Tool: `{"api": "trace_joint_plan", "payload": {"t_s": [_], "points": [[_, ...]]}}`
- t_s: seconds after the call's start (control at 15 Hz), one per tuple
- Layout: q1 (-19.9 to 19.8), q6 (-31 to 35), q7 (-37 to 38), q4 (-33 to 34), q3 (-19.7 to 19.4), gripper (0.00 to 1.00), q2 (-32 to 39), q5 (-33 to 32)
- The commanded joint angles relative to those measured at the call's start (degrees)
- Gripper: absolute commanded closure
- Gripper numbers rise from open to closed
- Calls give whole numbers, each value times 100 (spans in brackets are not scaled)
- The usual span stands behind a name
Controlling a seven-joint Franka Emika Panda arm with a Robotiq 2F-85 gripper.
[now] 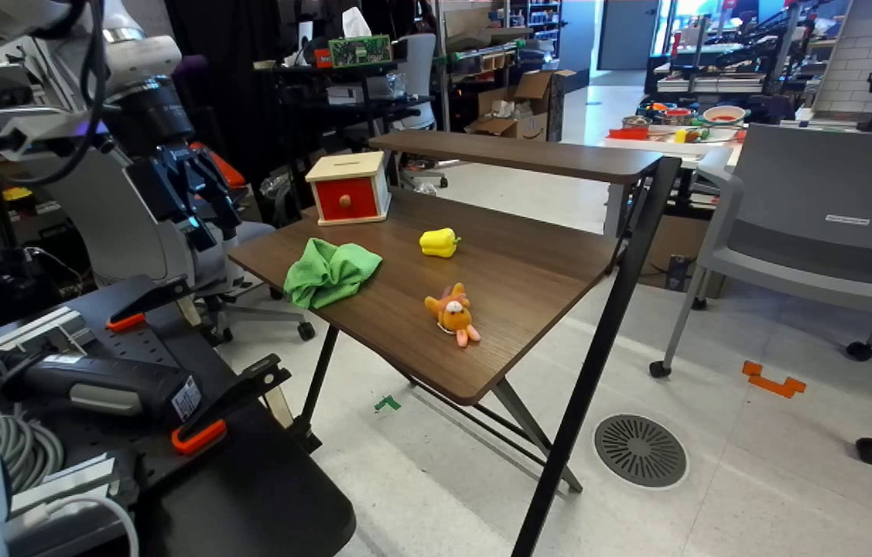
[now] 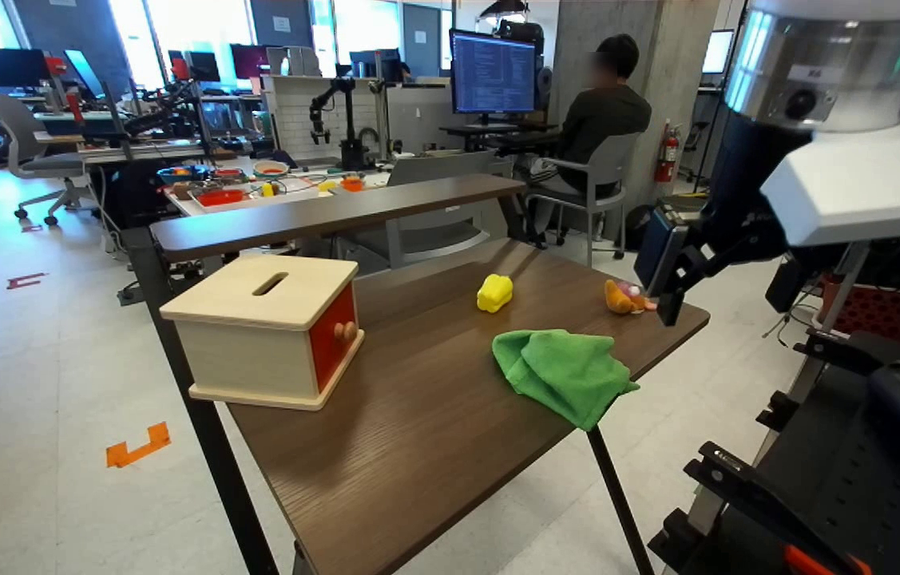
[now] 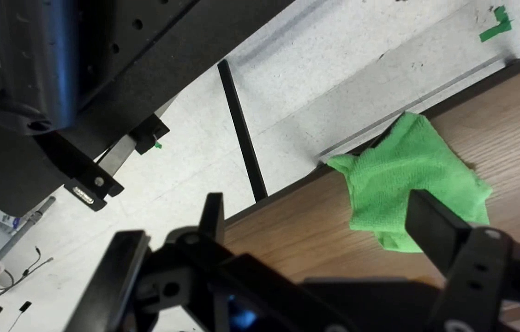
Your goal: Move the green towel slightly forward.
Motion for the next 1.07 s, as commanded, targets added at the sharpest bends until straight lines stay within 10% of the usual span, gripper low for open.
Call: {"api": "trace_joint_plan", "payload": {"t_s": [0.0,0.73,0.8,0.93,1.0], "points": [[63,-287,760,653,-231,0,1068,-1006],[699,-384,1577,2344,-961,0,3213,-2154],[749,-361,1607,2456,-993,25,3303,-2151],[1596,46,1314,2586,-1801,35,3240,-1596],[987,-262,1547,2716,-1221,44,3496,-2021]]}}
